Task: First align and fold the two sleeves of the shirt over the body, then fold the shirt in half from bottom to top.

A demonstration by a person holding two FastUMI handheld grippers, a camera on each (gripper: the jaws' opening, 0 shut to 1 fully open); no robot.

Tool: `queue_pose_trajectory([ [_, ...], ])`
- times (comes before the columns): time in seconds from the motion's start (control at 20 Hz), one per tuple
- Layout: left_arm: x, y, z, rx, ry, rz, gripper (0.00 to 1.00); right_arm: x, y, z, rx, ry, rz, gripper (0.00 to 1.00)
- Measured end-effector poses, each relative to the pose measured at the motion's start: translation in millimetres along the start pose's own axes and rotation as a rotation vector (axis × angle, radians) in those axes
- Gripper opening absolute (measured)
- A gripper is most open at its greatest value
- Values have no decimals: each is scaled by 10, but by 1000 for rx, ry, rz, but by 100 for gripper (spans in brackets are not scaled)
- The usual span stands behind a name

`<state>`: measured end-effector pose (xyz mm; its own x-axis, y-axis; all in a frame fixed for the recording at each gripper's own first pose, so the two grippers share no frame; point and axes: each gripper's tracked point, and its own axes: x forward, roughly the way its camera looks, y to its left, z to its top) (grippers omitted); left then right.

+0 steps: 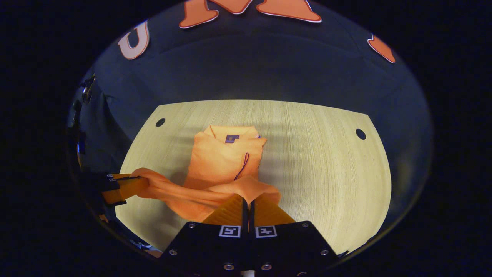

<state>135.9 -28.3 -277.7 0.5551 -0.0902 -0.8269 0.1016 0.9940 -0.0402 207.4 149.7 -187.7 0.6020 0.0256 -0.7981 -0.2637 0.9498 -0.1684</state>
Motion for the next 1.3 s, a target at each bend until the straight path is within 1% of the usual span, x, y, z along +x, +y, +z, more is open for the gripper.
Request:
queue_pose_trajectory([
  [0.15,228,59,328,12,-35,6,1,291,-81,238,31,-3,-14,0],
  [0.3,614,79,650,13,-49,9,1,646,-150,434,48,-9,-23,0],
  [0.45,1057,159,786,27,-44,29,1,1048,-162,597,43,-19,-11,0],
  [0.55,1255,194,766,42,-32,39,1,1262,-232,598,41,-9,-29,1],
  [0.6,1344,237,748,51,-26,48,4,1386,-246,557,52,8,-43,2],
  [0.65,1408,248,774,58,-34,55,11,1473,-254,536,58,13,-53,3],
  [0.7,1463,263,781,62,-40,59,11,1501,-266,531,65,14,-58,7],
  [0.75,1492,290,793,71,-43,74,15,1539,-261,535,76,17,-53,10],
  [0.8,1562,319,755,75,-43,77,21,1537,-266,535,84,14,-50,28],
  [0.85,1505,287,798,81,-41,70,41,1545,-263,555,87,8,-47,46],
  [1.0,1486,367,851,73,-69,104,100,1466,-246,635,98,-17,-30,100],
  [1.15,1258,357,986,71,-141,119,100,1237,-210,792,118,-78,-19,100],
  [1.3,821,269,1231,84,-254,122,100,772,-151,1037,124,-180,-7,100],
])
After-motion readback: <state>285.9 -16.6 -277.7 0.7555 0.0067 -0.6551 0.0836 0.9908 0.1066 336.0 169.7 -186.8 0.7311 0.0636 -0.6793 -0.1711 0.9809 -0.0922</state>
